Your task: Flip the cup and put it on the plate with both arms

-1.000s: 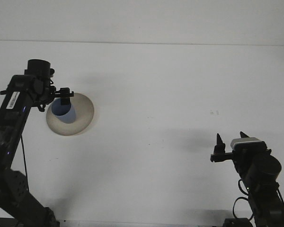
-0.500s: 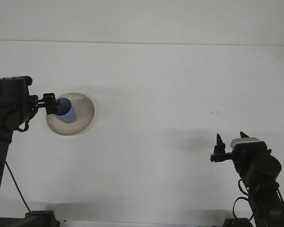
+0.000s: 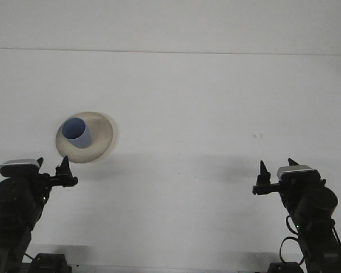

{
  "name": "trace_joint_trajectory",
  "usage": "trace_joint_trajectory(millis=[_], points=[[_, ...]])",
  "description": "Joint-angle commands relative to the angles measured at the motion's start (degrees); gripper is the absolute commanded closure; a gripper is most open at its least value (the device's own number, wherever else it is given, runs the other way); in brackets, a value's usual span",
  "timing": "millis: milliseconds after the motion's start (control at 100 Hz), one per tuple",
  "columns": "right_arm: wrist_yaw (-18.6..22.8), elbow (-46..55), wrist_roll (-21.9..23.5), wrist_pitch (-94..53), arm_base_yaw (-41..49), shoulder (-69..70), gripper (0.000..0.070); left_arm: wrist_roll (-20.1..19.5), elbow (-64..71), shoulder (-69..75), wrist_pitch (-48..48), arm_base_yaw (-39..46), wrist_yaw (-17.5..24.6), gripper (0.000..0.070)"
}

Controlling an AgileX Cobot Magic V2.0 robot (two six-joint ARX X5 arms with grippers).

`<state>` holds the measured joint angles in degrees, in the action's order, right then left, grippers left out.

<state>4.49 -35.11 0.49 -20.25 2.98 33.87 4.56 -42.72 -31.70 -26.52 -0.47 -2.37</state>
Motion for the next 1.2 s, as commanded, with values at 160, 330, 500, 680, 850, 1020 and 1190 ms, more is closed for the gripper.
trace_joint_trajectory(millis=[160, 330, 500, 680, 850, 1020, 1190], points=[[0.02, -0.39, 1.01, 0.77, 0.07, 0.24, 0.0159, -1.53, 4.98, 6.91, 0.90, -0.35, 0.77, 0.0241], [0.00, -0.39, 0.98, 0.74, 0.07, 0.24, 0.0160, -1.53, 4.96, 7.52, 1.01, -0.35, 0.77, 0.0275], [0.00, -0.39, 0.98, 0.72, 0.07, 0.24, 0.0388, -1.53, 4.96, 7.52, 1.18, -0.35, 0.79, 0.0588], [-0.02, -0.39, 0.96, 0.79, 0.04, 0.24, 0.0700, -1.53, 4.96, 7.52, 1.16, -0.35, 0.79, 0.0693], [0.00, -0.39, 0.98, 0.96, 0.07, 0.24, 0.0700, -1.03, 4.96, 7.52, 1.33, -0.35, 0.77, 0.0691], [0.00, -0.39, 0.98, 0.96, 0.07, 0.24, 0.0700, -1.05, 4.96, 7.52, 1.36, -0.35, 0.77, 0.0688], [0.00, -0.39, 0.96, 0.96, 0.04, 0.24, 0.0700, -1.05, 4.96, 7.52, 1.36, -0.35, 0.79, 0.0688]])
